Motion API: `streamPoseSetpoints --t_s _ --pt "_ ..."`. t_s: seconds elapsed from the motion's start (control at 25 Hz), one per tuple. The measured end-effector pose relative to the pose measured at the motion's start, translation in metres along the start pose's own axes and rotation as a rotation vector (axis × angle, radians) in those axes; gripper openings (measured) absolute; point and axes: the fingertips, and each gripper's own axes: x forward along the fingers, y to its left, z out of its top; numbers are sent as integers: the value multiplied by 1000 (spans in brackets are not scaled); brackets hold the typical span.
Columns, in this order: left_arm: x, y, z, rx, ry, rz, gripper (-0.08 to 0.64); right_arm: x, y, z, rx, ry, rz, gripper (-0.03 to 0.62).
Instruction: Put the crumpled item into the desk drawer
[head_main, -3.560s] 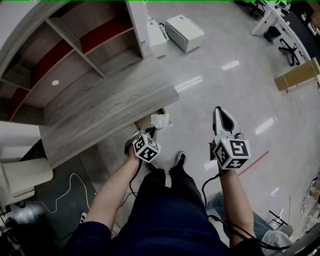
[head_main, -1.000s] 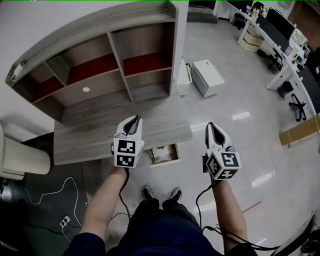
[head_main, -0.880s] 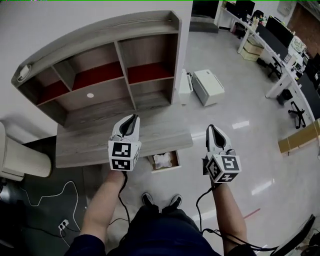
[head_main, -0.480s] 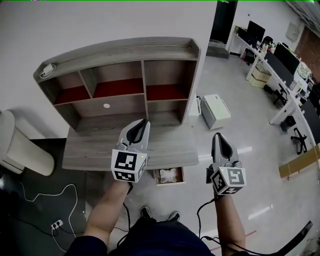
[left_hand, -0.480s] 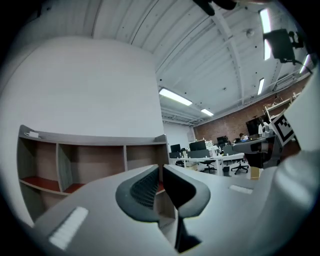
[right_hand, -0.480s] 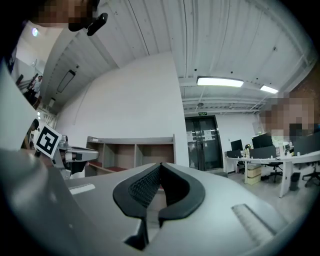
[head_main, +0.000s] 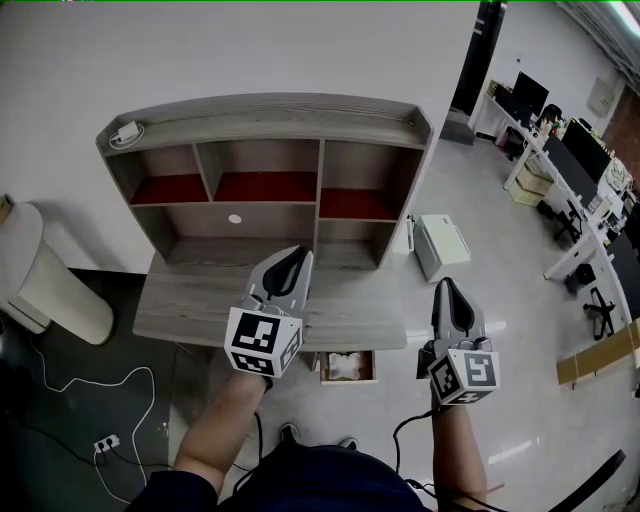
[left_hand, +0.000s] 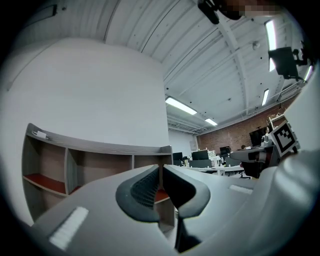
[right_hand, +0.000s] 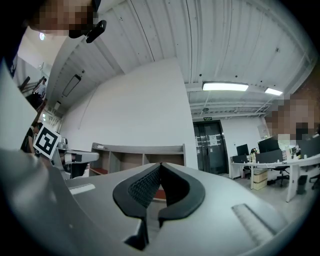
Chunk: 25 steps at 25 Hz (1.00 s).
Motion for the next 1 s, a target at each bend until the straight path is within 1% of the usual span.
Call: streamPoseSetpoints --t_s 0.16,0.4,0.6,1.0 --pt "-1 1 8 24 -20 -3 23 2 9 11 9 -34 16 6" --pt "-2 -1 11 32 -32 -13 23 4 18 13 2 -35 41 6" --pt "3 1 2 -14 -14 -15 23 6 19 12 12 -41 60 6" --pt "5 4 -8 -20 11 2 23 13 12 -3 33 -15 67 6"
